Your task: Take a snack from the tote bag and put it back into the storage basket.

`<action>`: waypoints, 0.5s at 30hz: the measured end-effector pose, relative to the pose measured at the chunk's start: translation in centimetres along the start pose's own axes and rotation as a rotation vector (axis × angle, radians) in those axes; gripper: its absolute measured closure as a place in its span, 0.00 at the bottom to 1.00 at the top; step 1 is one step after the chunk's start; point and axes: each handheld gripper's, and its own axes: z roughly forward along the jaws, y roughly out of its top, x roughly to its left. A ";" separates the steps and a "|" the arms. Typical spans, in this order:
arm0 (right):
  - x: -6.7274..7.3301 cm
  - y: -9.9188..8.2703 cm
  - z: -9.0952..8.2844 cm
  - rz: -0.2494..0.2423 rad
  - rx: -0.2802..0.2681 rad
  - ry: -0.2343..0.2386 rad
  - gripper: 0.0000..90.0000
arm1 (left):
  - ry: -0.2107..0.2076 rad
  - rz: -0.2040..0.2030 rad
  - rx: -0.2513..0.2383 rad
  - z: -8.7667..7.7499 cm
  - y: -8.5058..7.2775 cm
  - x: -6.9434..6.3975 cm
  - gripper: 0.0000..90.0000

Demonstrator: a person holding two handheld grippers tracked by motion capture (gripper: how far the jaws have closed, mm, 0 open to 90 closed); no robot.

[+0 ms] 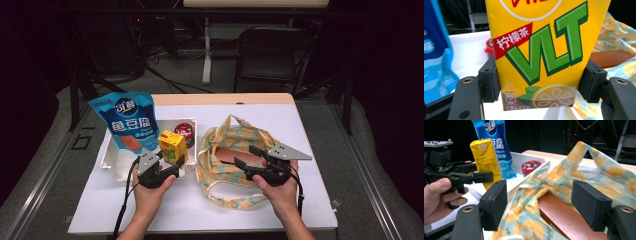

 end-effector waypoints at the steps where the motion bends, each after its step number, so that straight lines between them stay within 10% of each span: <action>1: -0.1 -0.1 -0.1 0.003 -0.004 -0.003 0.33 | 0.004 -0.002 0.000 0.0 -0.1 0.2 0.36; 15: -1.0 -1.6 -0.9 -0.001 0.025 -0.045 0.34 | 0.075 -0.063 0.070 1.4 -2.5 1.8 0.36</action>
